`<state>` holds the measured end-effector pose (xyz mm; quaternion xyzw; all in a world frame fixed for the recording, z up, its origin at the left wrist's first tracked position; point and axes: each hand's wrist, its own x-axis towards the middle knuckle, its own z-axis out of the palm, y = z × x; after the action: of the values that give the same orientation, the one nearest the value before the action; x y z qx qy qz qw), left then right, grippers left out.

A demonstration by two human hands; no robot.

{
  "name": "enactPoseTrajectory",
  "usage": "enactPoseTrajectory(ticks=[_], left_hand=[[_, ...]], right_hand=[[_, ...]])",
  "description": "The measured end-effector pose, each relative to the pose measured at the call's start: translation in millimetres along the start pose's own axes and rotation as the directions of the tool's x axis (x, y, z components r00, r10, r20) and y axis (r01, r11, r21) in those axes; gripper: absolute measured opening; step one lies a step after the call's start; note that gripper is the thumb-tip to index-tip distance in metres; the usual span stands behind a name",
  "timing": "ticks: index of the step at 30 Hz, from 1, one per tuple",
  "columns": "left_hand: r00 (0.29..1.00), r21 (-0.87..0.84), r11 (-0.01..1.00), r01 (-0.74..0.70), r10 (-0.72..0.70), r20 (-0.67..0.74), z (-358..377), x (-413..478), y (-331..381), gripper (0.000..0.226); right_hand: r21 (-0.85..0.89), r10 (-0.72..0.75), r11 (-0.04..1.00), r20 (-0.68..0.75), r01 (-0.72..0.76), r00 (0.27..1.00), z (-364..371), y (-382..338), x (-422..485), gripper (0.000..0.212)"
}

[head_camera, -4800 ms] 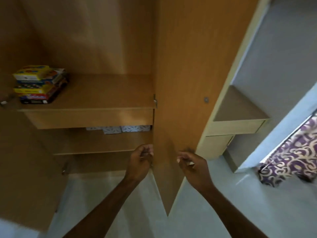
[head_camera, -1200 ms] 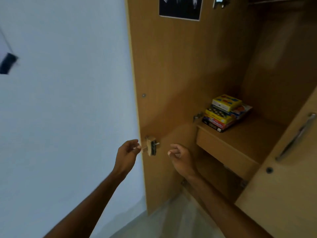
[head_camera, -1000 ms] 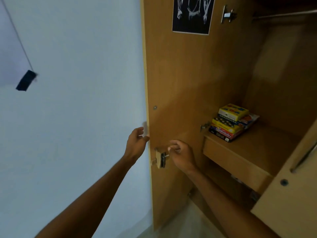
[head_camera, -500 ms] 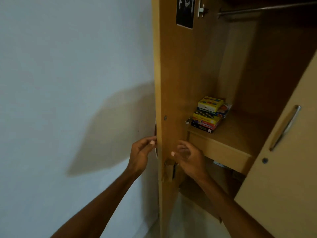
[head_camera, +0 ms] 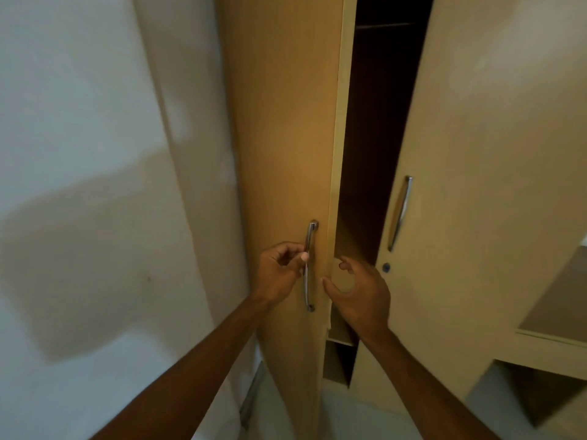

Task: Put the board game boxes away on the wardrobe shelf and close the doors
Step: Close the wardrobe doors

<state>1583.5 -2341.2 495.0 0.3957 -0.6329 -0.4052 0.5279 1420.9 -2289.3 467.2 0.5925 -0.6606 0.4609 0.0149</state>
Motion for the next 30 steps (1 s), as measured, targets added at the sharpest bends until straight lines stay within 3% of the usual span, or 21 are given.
enactPoseTrajectory(ticks=[4, 7, 13, 23, 30], left_hand=[[0.996, -0.007, 1.0, 0.008, -0.007, 0.093, 51, 31, -8, 0.018], [0.994, -0.035, 0.999, 0.041, -0.037, 0.102, 81, 53, -12, 0.018], [0.994, -0.019, 1.0, 0.018, -0.016, 0.105, 138, 107, -24, 0.014], [0.999, 0.022, 1.0, 0.0, -0.002, 0.051, 195, 181, -49, 0.009], [1.0, 0.046, 0.999, 0.006, -0.007, 0.008, 207, 201, -58, 0.01]], right_hand=[[-0.26, -0.058, 0.965, -0.084, 0.035, 0.995, -13, 41, 32, 0.064], [-0.35, -0.052, 0.937, -0.126, 0.004, 0.991, -21, 63, 55, 0.07], [-0.388, -0.017, 0.921, -0.157, -0.046, 0.987, -24, 109, 116, 0.073], [-0.431, 0.009, 0.897, -0.208, -0.1, 0.978, -9, 157, 198, 0.098], [-0.431, 0.002, 0.896, -0.239, -0.108, 0.971, 5, 172, 214, 0.097]])
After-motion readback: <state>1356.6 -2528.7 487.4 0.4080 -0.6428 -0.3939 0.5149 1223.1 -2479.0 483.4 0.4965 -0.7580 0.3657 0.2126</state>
